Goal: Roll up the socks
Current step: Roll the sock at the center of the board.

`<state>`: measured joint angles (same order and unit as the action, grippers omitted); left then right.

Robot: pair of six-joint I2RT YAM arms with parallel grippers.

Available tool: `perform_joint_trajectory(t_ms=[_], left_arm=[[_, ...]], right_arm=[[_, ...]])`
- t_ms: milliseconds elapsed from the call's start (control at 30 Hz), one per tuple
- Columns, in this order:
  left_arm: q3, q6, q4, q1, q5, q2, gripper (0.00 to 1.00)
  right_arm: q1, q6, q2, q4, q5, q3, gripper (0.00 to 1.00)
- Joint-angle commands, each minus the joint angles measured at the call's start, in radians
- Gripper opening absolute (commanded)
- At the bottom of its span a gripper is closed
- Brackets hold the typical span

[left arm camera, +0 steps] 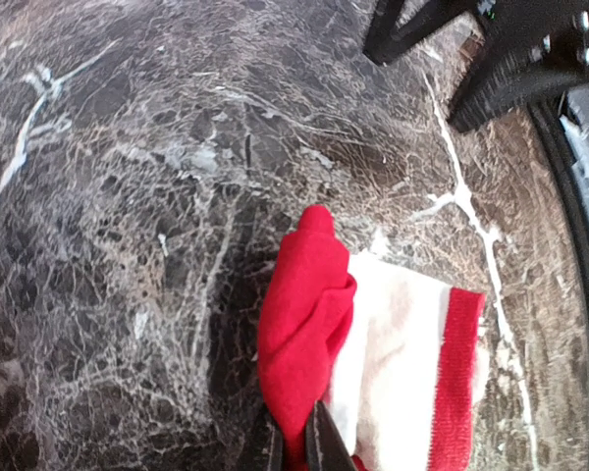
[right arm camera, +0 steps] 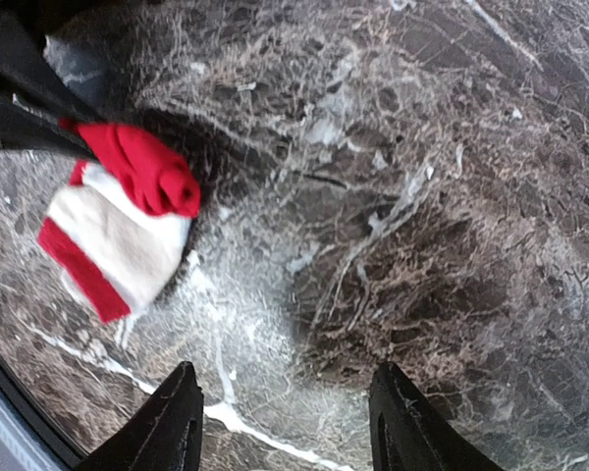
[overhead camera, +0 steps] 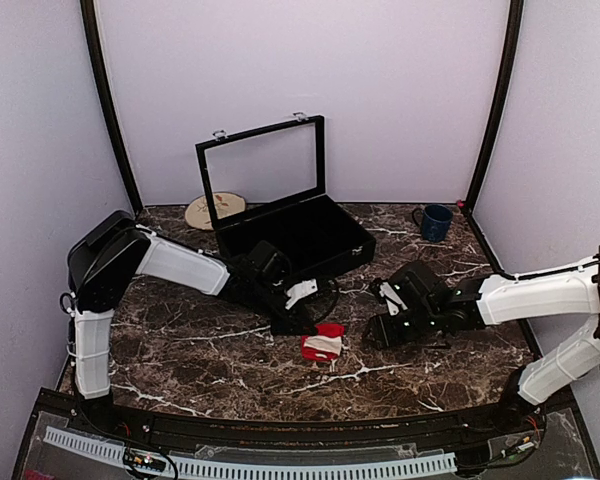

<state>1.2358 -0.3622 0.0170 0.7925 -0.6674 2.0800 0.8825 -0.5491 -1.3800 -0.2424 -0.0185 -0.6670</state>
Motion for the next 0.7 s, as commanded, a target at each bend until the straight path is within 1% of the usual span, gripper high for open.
perform_joint_trajectory(t_ms=[0,67,100,133,267,533,667], left_arm=[[-0.074,-0.119,-0.096,0.064,0.185,-0.073,0.0],[-0.104,-0.138,-0.153,0.085,0.249,-0.081,0.0],[-0.116,-0.144,-0.171,0.091,0.269,-0.083,0.0],[-0.134,-0.147,-0.19,0.096,0.292,-0.085,0.0],[-0.217,-0.186,-0.291,0.122,0.372,-0.111,0.0],[-0.382,-0.279,-0.517,0.173,0.534,-0.163,0.0],[-0.45,-0.339,-0.667,0.204,0.613,-0.162,0.0]], right_arm=[[-0.042,-0.028,-0.007,0.083,0.103,-0.024,0.56],[-0.072,-0.028,-0.015,0.099,0.103,-0.031,0.56],[-0.086,-0.041,-0.018,0.102,0.163,-0.034,0.56],[-0.1,-0.091,-0.021,0.109,0.203,-0.036,0.56],[-0.145,-0.159,-0.039,0.124,0.295,-0.049,0.56],[-0.163,-0.321,-0.071,0.156,0.434,-0.061,0.56],[-0.163,-0.415,-0.074,0.213,0.485,-0.042,0.56]])
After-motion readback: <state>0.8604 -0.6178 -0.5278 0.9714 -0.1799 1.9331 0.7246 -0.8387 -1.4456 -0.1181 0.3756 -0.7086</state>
